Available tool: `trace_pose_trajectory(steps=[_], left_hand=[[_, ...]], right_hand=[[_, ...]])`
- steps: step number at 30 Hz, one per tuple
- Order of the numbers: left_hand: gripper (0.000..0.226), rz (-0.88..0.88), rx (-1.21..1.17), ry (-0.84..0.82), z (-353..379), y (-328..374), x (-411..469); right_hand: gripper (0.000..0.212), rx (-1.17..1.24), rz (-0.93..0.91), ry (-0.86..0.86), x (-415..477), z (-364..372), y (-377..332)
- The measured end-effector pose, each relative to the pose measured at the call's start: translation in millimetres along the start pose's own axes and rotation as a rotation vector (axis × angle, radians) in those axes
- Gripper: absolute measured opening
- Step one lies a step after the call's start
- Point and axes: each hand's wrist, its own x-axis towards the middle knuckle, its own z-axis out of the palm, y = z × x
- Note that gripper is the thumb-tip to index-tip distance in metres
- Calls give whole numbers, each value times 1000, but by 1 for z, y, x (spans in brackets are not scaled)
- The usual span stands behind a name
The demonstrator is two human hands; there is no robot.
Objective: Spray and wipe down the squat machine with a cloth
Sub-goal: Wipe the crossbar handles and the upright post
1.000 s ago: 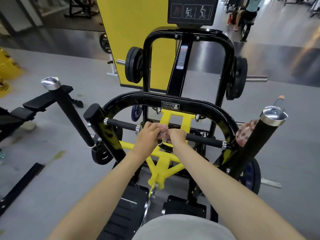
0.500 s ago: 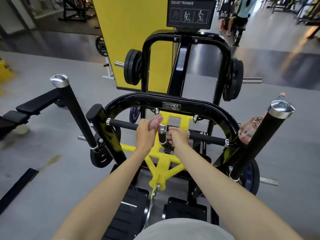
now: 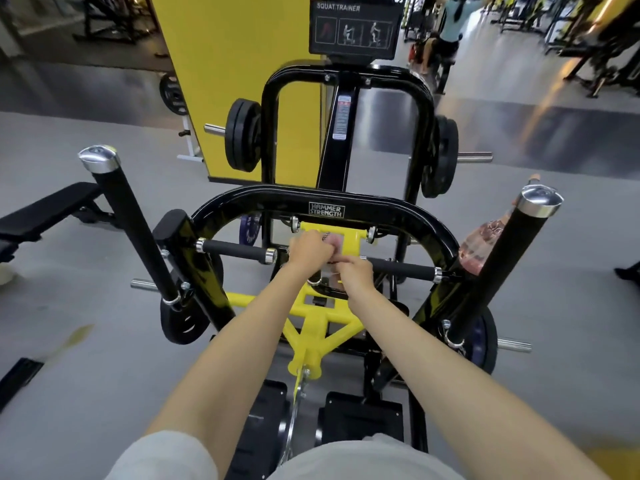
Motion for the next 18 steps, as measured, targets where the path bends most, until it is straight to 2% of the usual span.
trace_pose_trajectory(steps=[3,6,8,11,15,18], left_hand=[[22,-224,-414,-29,-4,1,10],[7,-296,-795,11,-5,-4,1],[9,-309,-945,54,-2,-12,-9],[3,-309,-1050,105,4,-23,-20],[13,-326,-1114,156,18,-30,-28],[16,-304,-990,266,29,-20,-33]], right_hand=[[40,-108,-81,-13,-2,0,-3],[50,-221,-160,-61,-3,12,0],[52,-261,-185,-43,-4,20,3],[52,-250,-174,-21,-2,19,5],[54,-228,-150,-25,3,15,5],[53,-243,-145,-35,3,15,5]])
